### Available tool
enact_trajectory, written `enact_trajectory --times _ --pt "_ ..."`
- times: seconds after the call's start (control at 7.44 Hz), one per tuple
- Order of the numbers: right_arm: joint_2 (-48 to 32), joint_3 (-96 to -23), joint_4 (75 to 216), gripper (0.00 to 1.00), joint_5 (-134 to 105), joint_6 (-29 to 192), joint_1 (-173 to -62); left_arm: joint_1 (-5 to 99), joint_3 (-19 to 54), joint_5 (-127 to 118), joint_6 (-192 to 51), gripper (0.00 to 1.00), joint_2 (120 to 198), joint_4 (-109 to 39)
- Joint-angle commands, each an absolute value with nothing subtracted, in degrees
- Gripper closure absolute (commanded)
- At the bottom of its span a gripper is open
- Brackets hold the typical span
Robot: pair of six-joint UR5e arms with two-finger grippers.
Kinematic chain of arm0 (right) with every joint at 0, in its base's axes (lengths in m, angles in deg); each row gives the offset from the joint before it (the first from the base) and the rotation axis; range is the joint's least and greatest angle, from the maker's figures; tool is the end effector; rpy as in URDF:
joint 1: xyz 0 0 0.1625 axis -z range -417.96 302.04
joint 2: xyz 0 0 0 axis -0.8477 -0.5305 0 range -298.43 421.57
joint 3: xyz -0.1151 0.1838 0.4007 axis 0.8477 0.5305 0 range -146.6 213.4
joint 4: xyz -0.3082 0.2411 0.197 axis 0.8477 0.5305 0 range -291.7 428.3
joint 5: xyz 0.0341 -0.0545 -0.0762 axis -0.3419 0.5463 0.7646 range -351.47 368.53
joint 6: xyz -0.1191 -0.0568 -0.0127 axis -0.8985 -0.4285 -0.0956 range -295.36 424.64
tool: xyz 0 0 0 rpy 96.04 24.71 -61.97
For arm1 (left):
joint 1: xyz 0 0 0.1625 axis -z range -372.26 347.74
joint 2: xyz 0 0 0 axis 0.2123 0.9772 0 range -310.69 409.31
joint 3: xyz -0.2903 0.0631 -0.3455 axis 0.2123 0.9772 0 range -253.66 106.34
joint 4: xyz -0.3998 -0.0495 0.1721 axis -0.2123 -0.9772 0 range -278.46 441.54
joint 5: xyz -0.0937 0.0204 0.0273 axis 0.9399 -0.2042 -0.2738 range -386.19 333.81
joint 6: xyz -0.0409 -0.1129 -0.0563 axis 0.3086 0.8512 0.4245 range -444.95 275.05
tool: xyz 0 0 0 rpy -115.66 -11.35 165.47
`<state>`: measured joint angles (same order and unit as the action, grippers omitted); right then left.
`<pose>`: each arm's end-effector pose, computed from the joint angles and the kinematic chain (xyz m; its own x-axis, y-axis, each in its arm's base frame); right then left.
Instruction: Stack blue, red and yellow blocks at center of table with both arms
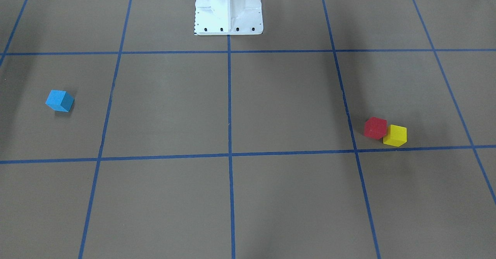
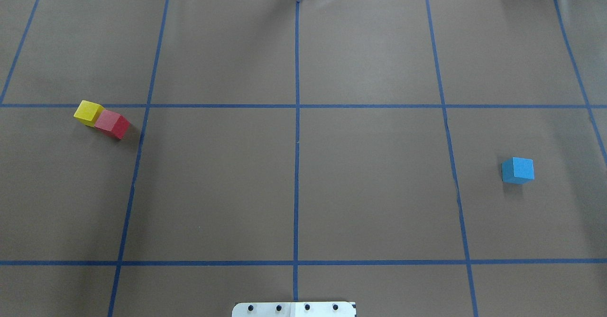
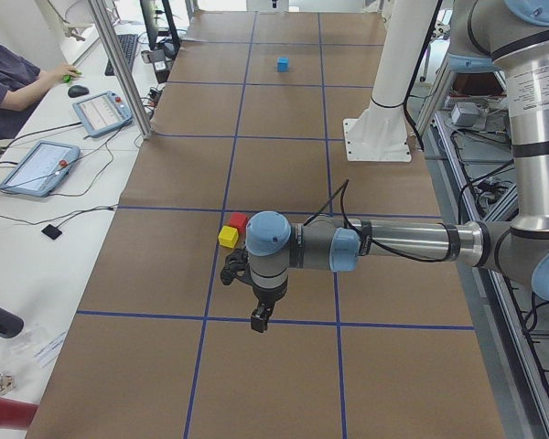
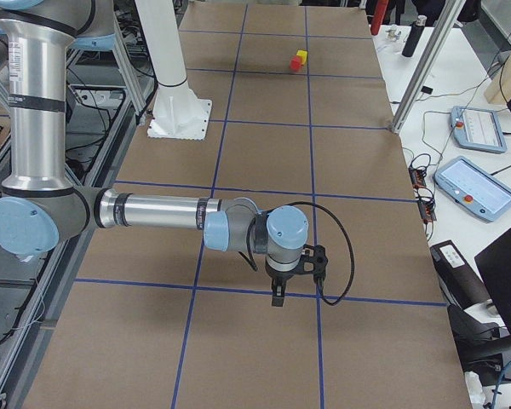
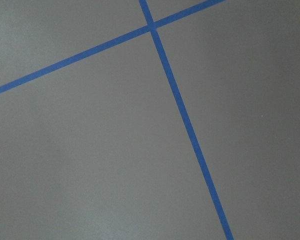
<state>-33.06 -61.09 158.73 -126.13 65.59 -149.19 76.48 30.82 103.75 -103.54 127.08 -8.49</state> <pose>0.0505 -0.4783 0.7129 0.7105 0.0388 0.7026 -0.0331 0.9992 -0.0216 -0.0387 -0.4251 0.6890 0.7190 0.3587 -0.5954 -0.2651 0.9333 0.2421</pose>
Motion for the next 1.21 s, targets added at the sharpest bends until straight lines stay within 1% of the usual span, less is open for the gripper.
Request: enact_trajectory --times 0.0,0.13,0.4,0.54,0.67,0.81,1.07 --pt "-32.5 -61.3 157.7 0.0 -126.1 65.5 -149.2 77.1 31.9 103.6 -103.5 0.0 128.0 -8.4" --pt "-32.4 -62.3 154.5 0.0 -126.3 66.1 -149.1 77.2 32.2 103.7 -103.7 0.0 128.4 -8.5" --pt "-27.8 -63.6 154.7 0.0 -128.7 66.3 -147.7 77.2 33.1 104.2 -103.3 0.0 129.1 -8.5" --pt "-27.8 -64.0 154.2 0.0 -130.3 69.4 -145.3 77.2 33.4 104.5 -103.3 0.0 129.2 -8.6" --pt "-27.3 -64.2 153.6 0.0 -133.9 77.0 -141.8 77.2 34.3 104.5 -103.3 0.0 129.1 -8.6" --pt "-27.5 -64.4 148.2 0.0 -132.5 78.8 -136.1 77.2 34.4 104.5 -103.3 0.0 129.1 -8.6" --pt "-28.0 -64.9 138.0 0.01 -131.5 81.8 -130.2 77.2 34.7 104.5 -103.3 0.0 129.1 -8.7"
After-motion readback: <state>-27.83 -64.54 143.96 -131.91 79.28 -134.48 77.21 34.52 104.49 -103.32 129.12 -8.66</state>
